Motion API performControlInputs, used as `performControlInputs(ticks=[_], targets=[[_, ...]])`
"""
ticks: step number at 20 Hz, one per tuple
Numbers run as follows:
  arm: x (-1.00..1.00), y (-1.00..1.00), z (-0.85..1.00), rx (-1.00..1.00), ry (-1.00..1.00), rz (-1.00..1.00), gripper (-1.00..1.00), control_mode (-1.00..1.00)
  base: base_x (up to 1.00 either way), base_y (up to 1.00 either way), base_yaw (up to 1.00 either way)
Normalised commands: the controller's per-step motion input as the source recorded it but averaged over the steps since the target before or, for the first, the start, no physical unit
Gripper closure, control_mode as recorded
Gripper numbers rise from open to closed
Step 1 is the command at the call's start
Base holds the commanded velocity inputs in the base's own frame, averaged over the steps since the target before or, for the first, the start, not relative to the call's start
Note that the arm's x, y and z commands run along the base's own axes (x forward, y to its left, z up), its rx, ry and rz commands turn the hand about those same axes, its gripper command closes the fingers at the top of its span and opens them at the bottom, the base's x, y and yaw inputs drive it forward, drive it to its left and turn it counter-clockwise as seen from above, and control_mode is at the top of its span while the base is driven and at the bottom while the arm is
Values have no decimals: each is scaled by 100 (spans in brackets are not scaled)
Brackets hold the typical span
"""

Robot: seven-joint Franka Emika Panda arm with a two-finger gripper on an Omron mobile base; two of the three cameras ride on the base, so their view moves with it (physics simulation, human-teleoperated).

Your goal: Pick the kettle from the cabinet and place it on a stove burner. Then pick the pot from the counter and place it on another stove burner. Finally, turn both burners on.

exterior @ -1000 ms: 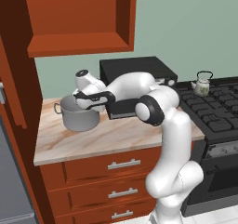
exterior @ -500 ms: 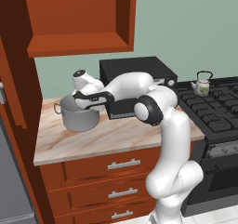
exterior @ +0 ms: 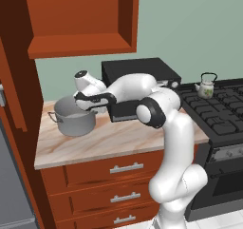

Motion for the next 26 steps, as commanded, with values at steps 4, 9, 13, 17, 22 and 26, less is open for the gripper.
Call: performControlInputs(ticks=[4,9,13,17,22,26], targets=[[0,0,0,0,1,0,100,-100,0,0,0],[-1,-4,0,0,0,-1,100,-100,0,0,0],[-2,-9,1,1,0,-2,100,-100,0,0,0],[-8,-12,2,0,0,-2,100,-100,0,0,0],[-19,-14,7,1,0,-2,100,-100,0,0,0],[-28,-11,16,3,-1,0,100,-100,0,0,0]])
